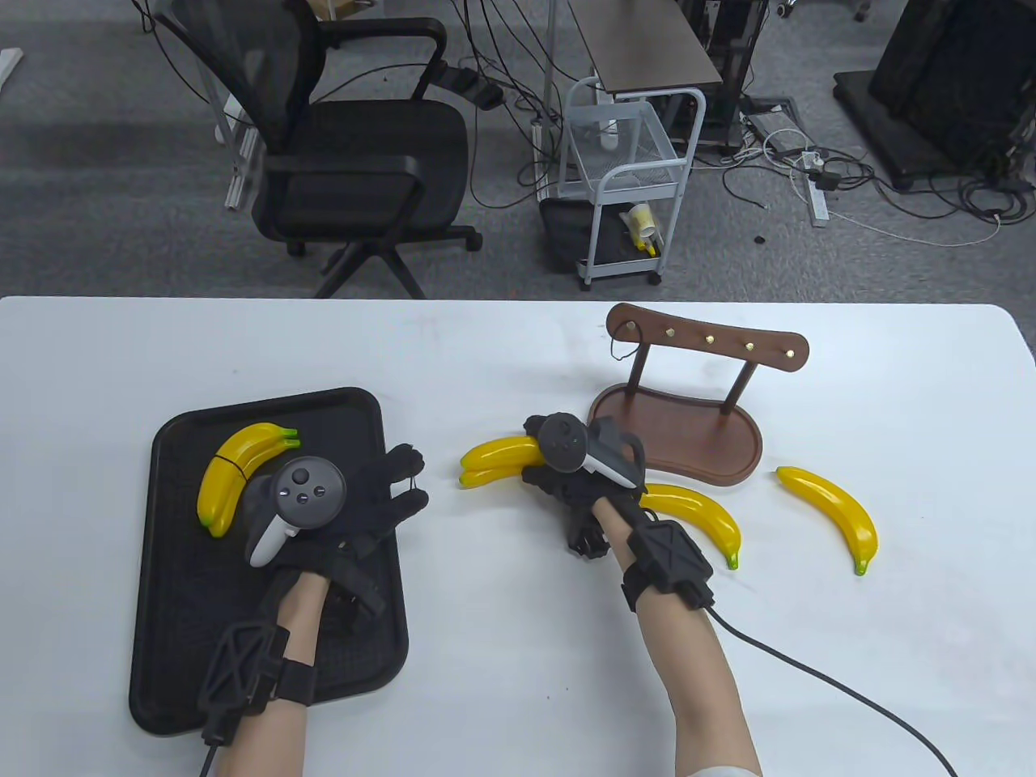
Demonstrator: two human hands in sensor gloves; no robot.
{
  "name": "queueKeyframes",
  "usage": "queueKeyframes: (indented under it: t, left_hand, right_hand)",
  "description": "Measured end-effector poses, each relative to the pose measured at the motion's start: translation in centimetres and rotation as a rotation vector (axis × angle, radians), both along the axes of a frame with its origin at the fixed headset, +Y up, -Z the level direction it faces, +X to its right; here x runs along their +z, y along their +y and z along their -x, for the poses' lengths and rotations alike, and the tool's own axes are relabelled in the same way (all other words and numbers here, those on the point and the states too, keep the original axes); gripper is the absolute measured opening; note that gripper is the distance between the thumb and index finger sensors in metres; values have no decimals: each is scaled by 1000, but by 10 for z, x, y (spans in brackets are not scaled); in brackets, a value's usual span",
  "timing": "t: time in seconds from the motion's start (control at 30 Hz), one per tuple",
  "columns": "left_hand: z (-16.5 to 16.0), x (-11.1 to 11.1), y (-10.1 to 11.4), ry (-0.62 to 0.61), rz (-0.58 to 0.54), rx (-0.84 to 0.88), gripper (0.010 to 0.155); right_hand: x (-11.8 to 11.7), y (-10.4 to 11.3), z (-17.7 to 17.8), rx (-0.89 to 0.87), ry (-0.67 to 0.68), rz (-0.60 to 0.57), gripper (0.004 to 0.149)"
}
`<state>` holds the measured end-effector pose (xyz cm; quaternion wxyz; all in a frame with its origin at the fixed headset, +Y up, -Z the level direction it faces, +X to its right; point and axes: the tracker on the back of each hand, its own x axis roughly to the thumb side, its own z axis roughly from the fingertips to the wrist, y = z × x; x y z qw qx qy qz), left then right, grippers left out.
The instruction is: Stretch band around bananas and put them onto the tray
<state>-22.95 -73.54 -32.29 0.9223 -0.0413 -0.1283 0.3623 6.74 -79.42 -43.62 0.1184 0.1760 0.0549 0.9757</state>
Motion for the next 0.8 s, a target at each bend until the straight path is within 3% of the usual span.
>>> queueKeyframes:
  t: [0.8]
  left_hand:
    - [-2, -1, 0, -12, -6, 13, 65]
  right_hand:
    - [2, 5, -3, -1, -52, -70, 66]
